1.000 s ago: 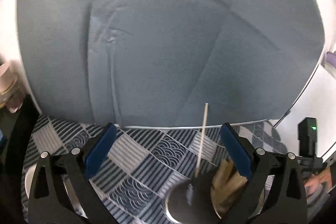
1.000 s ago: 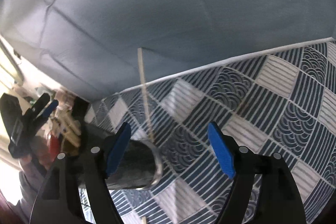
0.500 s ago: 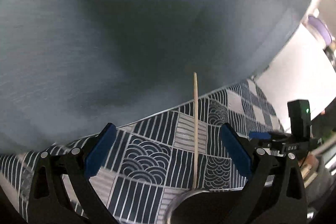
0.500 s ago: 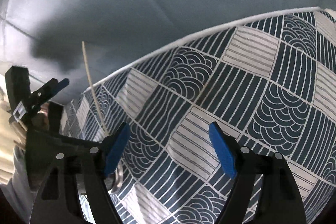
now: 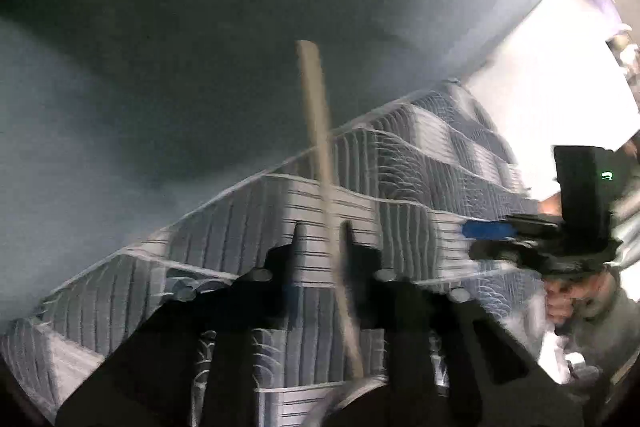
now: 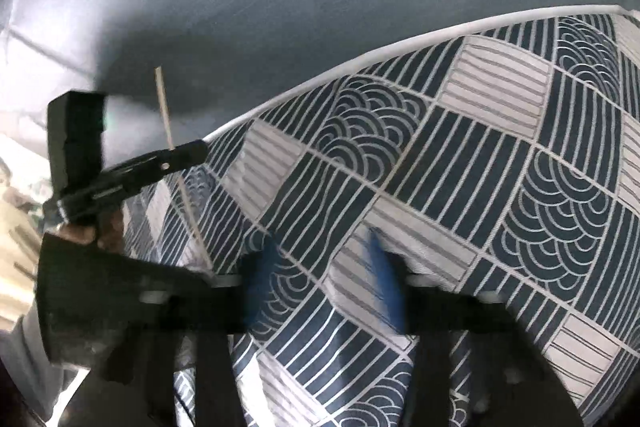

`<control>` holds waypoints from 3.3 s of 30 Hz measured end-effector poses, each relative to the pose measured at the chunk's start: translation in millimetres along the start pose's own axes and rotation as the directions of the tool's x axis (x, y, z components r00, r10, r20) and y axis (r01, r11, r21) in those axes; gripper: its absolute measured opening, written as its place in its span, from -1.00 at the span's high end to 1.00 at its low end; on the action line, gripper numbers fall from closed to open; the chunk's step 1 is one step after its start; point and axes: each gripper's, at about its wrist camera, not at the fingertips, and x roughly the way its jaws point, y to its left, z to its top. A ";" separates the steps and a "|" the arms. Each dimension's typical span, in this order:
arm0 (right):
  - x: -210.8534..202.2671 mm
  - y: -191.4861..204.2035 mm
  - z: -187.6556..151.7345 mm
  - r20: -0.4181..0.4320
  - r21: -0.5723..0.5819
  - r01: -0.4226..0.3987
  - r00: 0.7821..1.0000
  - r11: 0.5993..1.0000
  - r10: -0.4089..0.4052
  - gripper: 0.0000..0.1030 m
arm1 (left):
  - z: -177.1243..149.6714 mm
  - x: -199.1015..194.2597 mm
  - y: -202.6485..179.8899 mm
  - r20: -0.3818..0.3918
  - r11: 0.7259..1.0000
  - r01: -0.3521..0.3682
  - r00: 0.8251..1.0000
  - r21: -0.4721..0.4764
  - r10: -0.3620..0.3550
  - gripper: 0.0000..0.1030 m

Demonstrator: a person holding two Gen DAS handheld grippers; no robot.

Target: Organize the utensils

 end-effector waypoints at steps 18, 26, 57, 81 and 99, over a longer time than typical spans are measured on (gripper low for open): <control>-54.8 52.1 -7.1 0.062 -0.158 -0.063 0.995 0.985 0.074 0.90 | -7.0 -152.9 -46.9 0.237 0.976 -0.218 0.949 0.017 0.208 0.91; -100.8 93.0 -7.7 0.129 -0.247 -0.095 0.983 0.964 0.129 0.90 | -28.7 -226.6 -98.0 0.378 0.979 -0.203 0.909 0.030 0.177 0.91; -162.0 102.9 -35.4 0.285 -0.159 0.023 0.958 0.987 0.023 -0.69 | -114.3 -252.4 -118.2 0.493 0.915 -0.375 0.775 -0.147 0.396 -0.88; -78.5 97.3 -150.3 -0.031 -0.323 0.095 0.993 0.942 -0.110 -0.73 | -225.7 -196.8 -151.3 0.230 0.852 -0.496 0.821 -0.168 0.523 -0.88; -22.7 91.8 -226.7 -0.137 -0.465 0.151 0.961 0.872 -0.239 -0.73 | -320.2 -96.7 -147.6 -0.039 0.830 -0.487 0.867 -0.271 0.496 -0.88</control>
